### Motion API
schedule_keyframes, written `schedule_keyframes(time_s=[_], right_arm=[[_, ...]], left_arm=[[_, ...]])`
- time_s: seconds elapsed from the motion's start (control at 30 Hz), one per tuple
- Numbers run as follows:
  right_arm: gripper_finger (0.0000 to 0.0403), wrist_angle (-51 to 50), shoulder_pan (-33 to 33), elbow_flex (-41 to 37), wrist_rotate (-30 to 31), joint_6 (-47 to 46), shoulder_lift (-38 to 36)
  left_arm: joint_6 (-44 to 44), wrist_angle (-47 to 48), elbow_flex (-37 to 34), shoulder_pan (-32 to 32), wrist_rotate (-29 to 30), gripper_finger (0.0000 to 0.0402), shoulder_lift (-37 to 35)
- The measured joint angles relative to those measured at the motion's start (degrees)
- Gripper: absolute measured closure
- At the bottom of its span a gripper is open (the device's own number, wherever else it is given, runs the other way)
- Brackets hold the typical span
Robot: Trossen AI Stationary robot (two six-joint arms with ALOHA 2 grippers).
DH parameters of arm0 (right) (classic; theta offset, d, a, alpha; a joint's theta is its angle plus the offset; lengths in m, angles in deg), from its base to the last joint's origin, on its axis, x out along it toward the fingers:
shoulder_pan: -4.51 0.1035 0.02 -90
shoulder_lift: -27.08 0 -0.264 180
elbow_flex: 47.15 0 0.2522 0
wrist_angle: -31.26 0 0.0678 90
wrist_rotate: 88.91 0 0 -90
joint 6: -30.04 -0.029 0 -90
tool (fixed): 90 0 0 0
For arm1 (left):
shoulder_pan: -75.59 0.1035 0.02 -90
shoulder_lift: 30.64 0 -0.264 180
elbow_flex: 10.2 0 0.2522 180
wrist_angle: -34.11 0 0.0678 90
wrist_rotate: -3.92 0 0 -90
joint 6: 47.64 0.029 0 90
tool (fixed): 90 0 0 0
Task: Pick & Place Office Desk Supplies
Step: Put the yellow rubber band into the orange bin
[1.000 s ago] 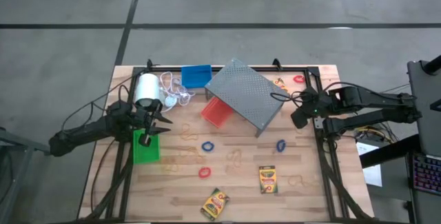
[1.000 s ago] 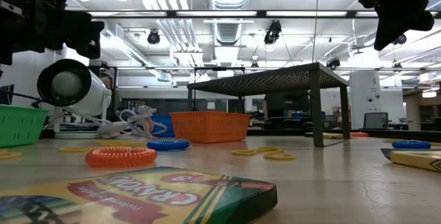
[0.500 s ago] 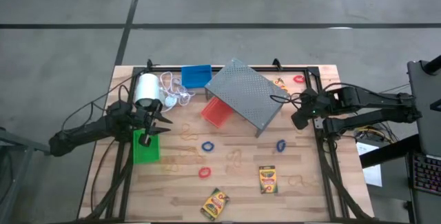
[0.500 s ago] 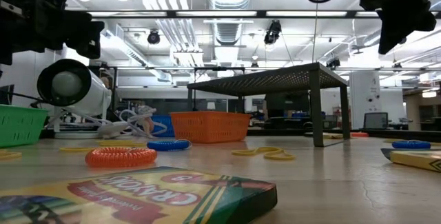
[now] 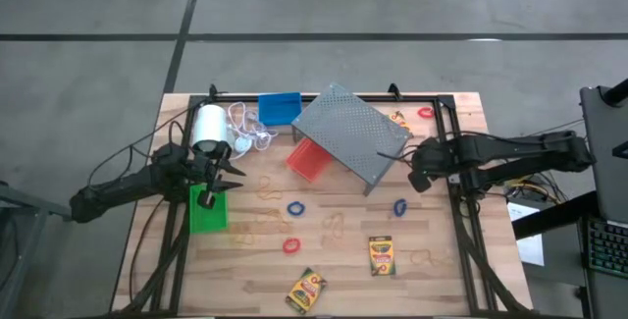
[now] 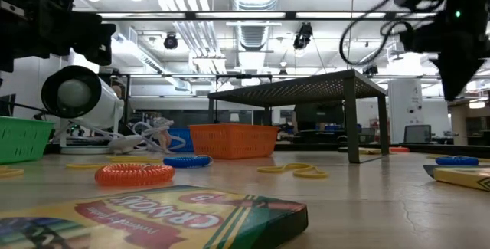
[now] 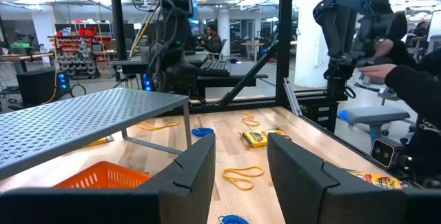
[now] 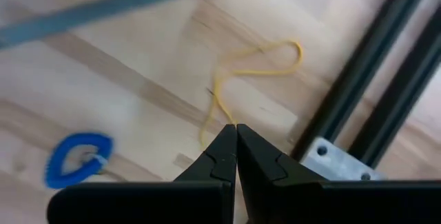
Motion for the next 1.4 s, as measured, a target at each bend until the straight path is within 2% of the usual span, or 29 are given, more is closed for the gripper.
schedule_keyframes(time_s=[0.33, 0.5, 0.6, 0.77, 0.97, 1.07, 1.17, 1.23, 1.3, 1.4], right_arm=[[0.0394, 2.31, 0.0, -3.82, 2.25, -3.97, -0.31], [0.0394, 9.1, 0.02, -6.31, -1.45, 2.57, -0.58], [0.0394, 11.29, 0.02, -7.06, -1.67, 7.94, -0.61], [0.0394, 11.35, 0.02, -7.3, 2.03, 9.76, -0.82], [0.0394, 9.07, 0.13, -7.13, 0.58, 6.57, -2.2], [0.0394, 9.24, 1.56, -7.11, -2.82, 10.48, -4.5], [0.0394, 9.21, 3.21, -7.18, -2.97, 17.35, -6.85], [0.0394, 9.01, 3.69, -7.26, -3.2, 18.72, -7.91], [0.0394, 9.31, 3.67, -7.32, -3.82, 16.39, -8.52], [0.0394, 9.03, 3.63, -7.35, -3.69, 0.82, -8.16]], left_arm=[[0.0, 0.0, -0.02, -0.02, 0.0, 0.0268, -0.02], [0.0, 0.0, 0.0, -0.01, 0.0, 0.0268, 0.0], [0.0, 0.0, 0.0, -0.02, 0.0, 0.0268, 0.0], [0.0, 0.02, -0.01, -0.02, 0.0, 0.0268, 0.11], [0.0, 0.02, -0.02, -0.01, 0.0, 0.0268, 0.11], [0.0, 0.02, -0.02, -0.01, 0.0, 0.0268, 0.11], [0.0, 0.0, 0.0, -0.02, 0.0, 0.0268, 0.11], [0.0, 0.0, 0.0, -0.02, 0.0, 0.0268, 0.11], [0.0, 0.0, 0.0, -0.02, 0.0, 0.0268, 0.11], [0.0, 0.0, -0.02, 0.0, 0.0, 0.0268, 0.13]])
